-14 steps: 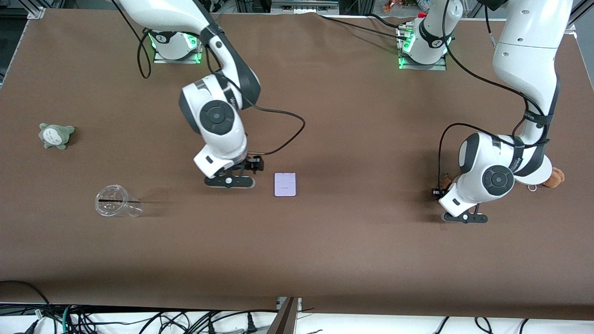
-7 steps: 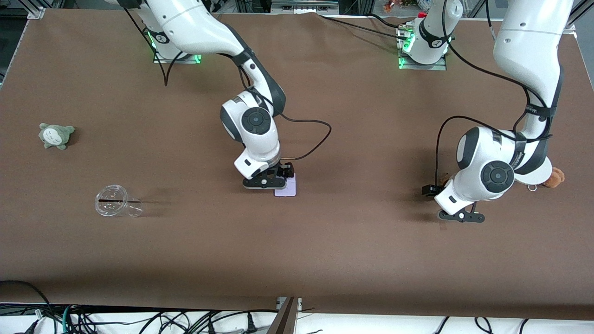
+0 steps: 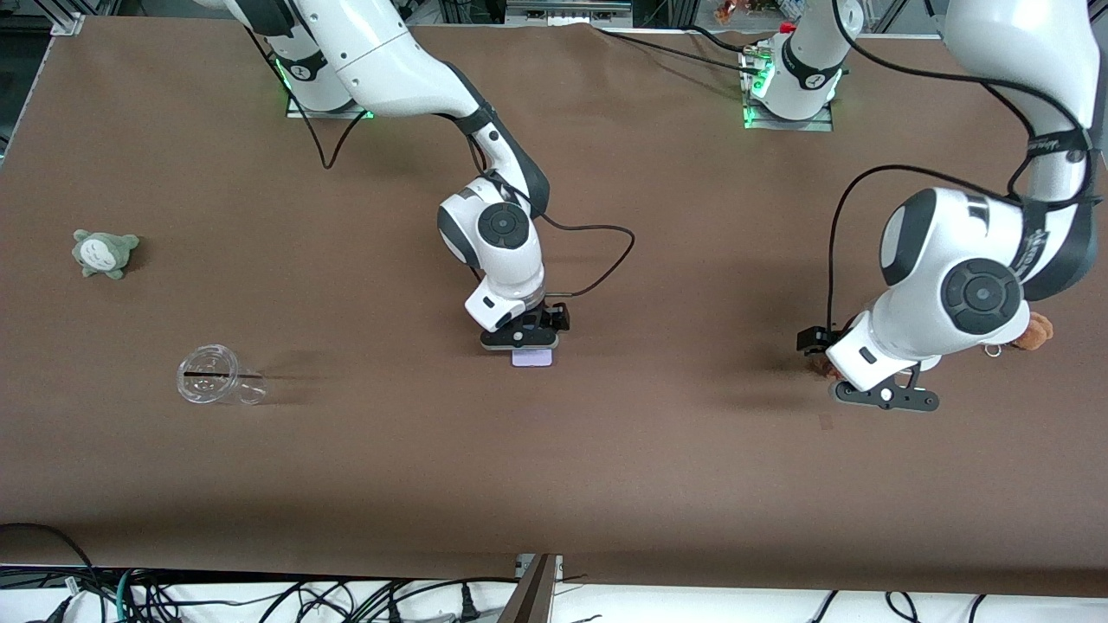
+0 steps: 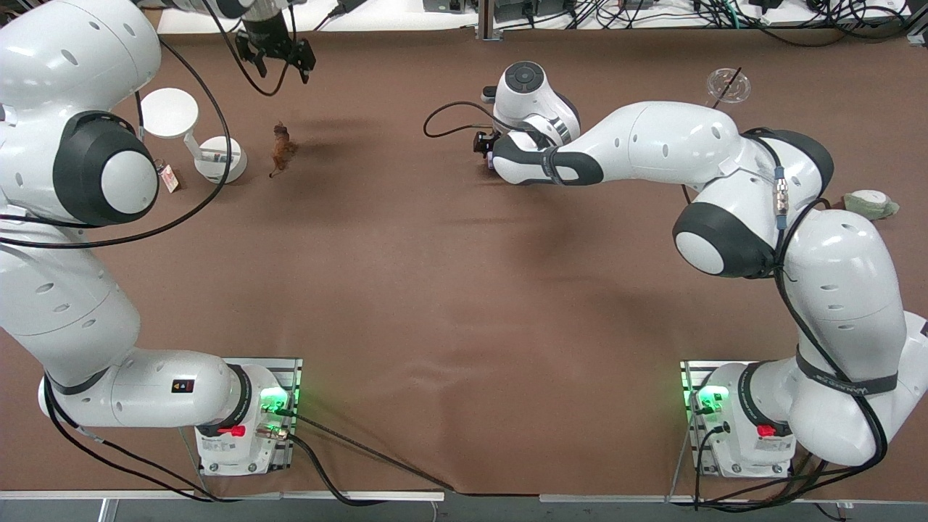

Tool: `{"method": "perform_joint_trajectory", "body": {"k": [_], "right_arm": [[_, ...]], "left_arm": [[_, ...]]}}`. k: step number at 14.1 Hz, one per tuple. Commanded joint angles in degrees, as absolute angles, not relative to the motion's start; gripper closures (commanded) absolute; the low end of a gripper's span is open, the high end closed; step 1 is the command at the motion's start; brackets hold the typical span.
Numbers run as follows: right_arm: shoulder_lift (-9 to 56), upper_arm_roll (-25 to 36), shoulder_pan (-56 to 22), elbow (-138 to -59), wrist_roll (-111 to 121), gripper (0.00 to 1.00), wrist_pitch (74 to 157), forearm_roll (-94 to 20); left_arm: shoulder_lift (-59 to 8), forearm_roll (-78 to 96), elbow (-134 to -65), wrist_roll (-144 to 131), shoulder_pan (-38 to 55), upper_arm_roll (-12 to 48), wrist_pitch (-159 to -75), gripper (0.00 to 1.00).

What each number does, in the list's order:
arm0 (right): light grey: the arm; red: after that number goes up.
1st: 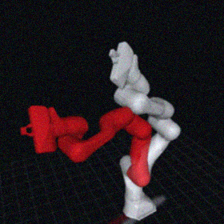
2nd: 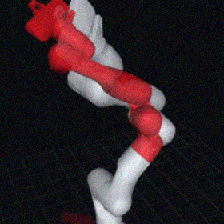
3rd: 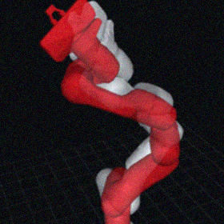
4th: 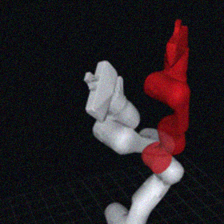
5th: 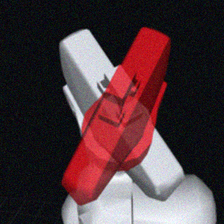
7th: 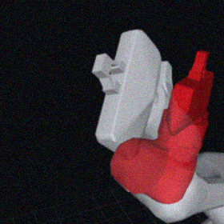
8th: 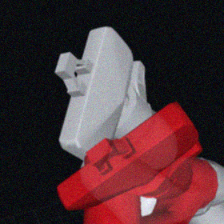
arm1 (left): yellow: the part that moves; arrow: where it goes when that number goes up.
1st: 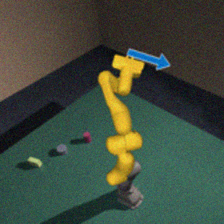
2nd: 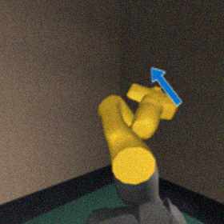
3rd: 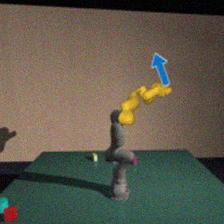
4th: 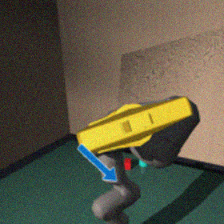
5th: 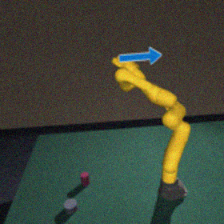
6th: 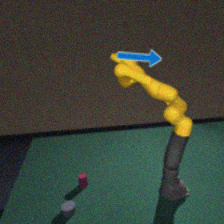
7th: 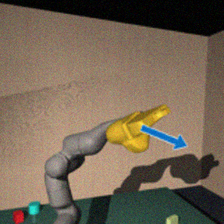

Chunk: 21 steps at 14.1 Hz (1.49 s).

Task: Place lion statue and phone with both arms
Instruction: 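Set the figurine by the lamp while the right gripper grasps the phone, then carry the white phone with the right gripper toward the glass cup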

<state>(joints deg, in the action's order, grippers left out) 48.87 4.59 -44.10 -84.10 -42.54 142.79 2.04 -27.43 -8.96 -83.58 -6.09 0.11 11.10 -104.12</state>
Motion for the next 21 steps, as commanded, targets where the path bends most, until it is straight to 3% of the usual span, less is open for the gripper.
{"method": "perform_joint_trajectory", "body": {"k": [1, 10, 11, 12, 13, 14, 18, 21], "right_arm": [[50.54, 5.19, -44.74, -82.18, -43.68, 0.00, 142.73, 2.55], [52.65, 5.19, -44.74, -82.18, -43.15, 0.00, 146.42, 2.90], [52.65, 5.27, -44.74, -82.18, -43.07, 0.05, 146.43, 2.99], [52.56, 5.27, -44.74, -82.18, -43.07, 0.53, 146.34, 2.90], [52.56, 5.27, -44.74, -81.66, -43.07, 0.77, 146.08, 2.73], [52.30, 5.45, -44.30, -81.30, -42.37, 0.88, 145.81, 2.90], [50.19, 5.80, -39.66, -81.30, -36.59, 0.88, 142.83, 2.47], [48.43, 5.63, -34.12, -81.65, -29.73, 0.89, 139.58, 2.29]], "left_arm": [[-25.15, -9.32, -78.67, -6.15, -0.09, 12.13, -96.96, 0.00], [-17.23, -6.77, -78.57, -5.54, -2.36, 10.64, -91.05, 0.00], [-17.23, -6.68, -78.75, -5.28, -3.50, 10.63, -90.97, 0.00], [-17.31, -6.68, -78.75, -5.27, -4.21, 10.63, -90.97, 0.00], [-17.23, -6.68, -78.75, -5.36, -4.39, 10.63, -90.97, 0.00], [-17.23, -6.59, -78.66, -5.54, -4.57, 10.63, -90.88, 0.00], [-17.40, -7.03, -78.58, -5.36, -5.53, 10.55, -90.88, 0.00], [-13.20, -6.50, -78.57, -5.28, -6.77, 10.81, -88.17, 0.00]]}}
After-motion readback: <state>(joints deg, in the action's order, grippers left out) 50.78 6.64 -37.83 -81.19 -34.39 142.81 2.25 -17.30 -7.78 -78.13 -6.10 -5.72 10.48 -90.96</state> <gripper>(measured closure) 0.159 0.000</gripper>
